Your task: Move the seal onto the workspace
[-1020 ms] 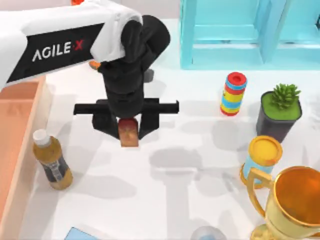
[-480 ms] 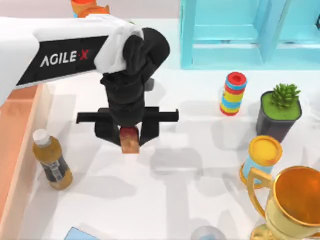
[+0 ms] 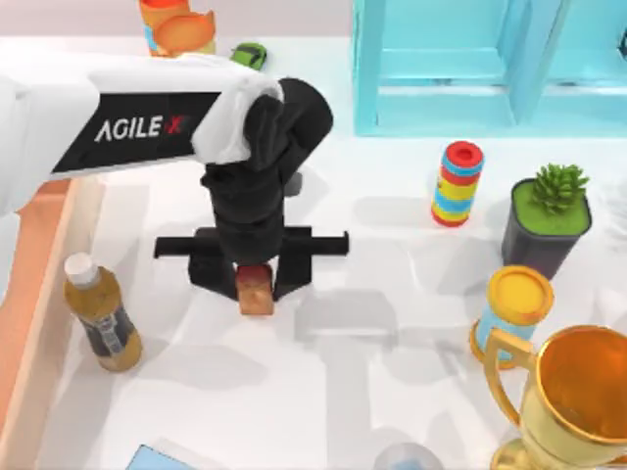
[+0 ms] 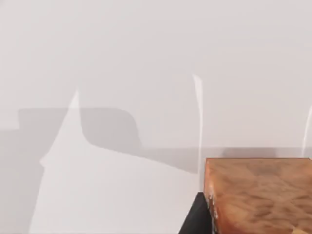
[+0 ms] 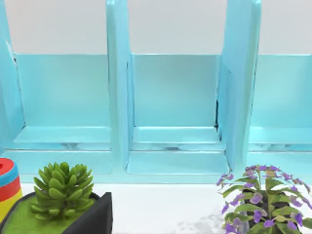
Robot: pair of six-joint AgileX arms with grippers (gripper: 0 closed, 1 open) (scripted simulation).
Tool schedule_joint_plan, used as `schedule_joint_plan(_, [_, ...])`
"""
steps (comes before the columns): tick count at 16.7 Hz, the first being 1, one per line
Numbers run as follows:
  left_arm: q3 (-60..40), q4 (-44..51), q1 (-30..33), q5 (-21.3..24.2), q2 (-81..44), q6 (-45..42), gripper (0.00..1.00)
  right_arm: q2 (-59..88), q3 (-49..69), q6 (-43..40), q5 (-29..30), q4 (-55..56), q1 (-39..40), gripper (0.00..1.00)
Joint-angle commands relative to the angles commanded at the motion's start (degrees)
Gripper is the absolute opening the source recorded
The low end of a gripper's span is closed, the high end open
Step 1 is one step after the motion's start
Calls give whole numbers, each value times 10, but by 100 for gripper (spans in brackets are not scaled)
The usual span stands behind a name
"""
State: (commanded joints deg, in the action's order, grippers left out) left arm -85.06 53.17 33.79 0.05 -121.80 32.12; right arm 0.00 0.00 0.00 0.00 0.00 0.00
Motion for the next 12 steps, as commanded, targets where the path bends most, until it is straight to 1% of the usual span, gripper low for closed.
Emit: schedule_joint_plan(12, [0, 0, 0, 0, 0, 0, 98, 0, 0, 0, 0, 0, 0, 100])
